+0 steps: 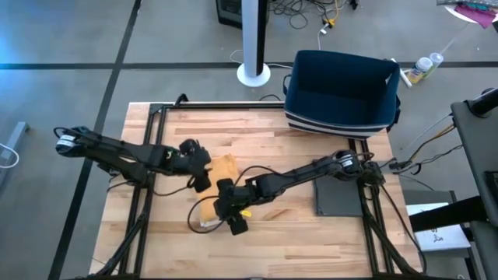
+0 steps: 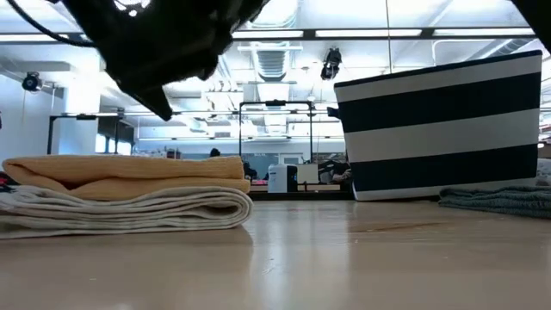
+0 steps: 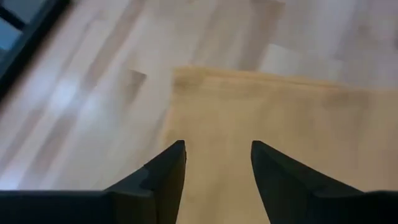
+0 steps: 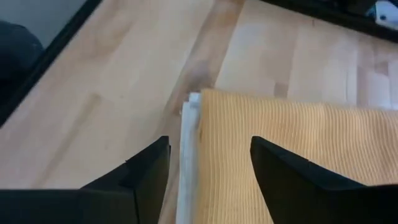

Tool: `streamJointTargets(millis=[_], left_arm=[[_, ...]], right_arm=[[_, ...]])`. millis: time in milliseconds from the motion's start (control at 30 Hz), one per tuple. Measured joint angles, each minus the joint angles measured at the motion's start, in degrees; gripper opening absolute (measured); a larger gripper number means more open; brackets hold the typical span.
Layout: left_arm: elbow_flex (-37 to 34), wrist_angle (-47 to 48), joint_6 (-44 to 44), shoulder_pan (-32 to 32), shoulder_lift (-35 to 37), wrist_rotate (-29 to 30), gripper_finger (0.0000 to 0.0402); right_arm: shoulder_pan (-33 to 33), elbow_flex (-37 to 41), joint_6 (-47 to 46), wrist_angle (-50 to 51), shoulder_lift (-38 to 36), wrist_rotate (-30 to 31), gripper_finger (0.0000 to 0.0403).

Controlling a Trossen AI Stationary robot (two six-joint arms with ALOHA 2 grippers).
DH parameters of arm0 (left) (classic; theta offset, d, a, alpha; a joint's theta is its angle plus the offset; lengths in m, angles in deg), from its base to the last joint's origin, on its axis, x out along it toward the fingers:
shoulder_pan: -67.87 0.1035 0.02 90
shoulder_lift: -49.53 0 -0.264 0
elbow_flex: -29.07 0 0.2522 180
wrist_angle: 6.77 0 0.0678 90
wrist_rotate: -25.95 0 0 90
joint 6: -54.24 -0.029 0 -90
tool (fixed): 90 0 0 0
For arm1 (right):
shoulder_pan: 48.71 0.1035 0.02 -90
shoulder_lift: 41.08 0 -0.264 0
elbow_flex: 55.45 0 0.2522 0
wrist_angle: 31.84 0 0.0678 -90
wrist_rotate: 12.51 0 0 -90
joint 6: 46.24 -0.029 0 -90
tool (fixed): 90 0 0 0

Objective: Fold towel
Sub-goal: Stack the yellow towel on the white towel

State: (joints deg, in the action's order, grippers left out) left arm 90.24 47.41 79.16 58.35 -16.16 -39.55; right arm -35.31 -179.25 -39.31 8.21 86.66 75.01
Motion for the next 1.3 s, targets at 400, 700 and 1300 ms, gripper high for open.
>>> streamJointTargets(millis=[400, 700, 1300], left_arm=[[-0.32, -2.16, 23.70, -32.60, -1.49, 13.72, 0.0156], [-0.20, -14.01, 33.00, -44.96, -17.64, 11.87, 0.0134], [-3.56, -13.42, 45.24, -44.17, -31.19, 8.85, 0.0118]], right_arm=[[2.11, 8.15, 1.26, -12.13, 1.68, 8.86, 0.0217], [1.83, 10.16, 4.18, -19.34, 4.71, 8.86, 0.0229], [1.09, 10.11, 2.69, -21.98, 7.49, 9.56, 0.0201]])
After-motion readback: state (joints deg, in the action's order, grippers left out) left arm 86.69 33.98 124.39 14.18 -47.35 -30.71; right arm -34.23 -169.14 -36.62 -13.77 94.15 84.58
